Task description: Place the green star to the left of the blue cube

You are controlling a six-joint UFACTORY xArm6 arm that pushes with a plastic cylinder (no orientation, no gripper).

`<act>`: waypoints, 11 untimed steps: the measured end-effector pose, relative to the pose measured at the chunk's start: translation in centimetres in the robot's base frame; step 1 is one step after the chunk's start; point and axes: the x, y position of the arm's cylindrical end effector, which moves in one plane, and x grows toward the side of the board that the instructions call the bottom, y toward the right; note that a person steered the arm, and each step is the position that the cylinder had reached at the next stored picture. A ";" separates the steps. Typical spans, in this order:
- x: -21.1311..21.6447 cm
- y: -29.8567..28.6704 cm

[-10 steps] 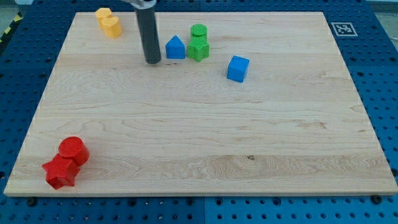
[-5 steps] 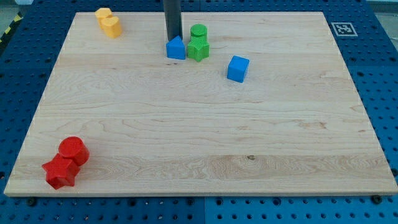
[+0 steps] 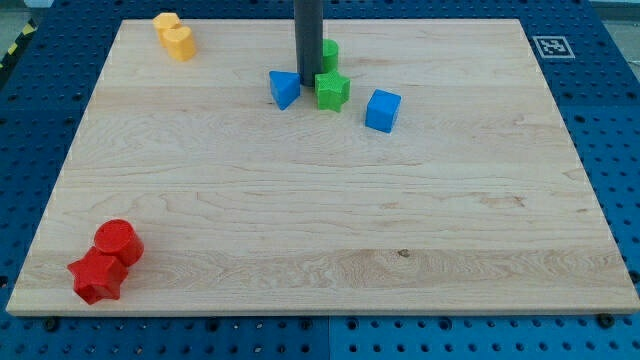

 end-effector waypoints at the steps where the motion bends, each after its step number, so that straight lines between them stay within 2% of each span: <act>1: 1.8 -0.5; 2: 3.4 -0.9; 6: 5.2 -0.9; 9: 4.5 5.6; 10: 4.5 5.4; 11: 2.6 0.9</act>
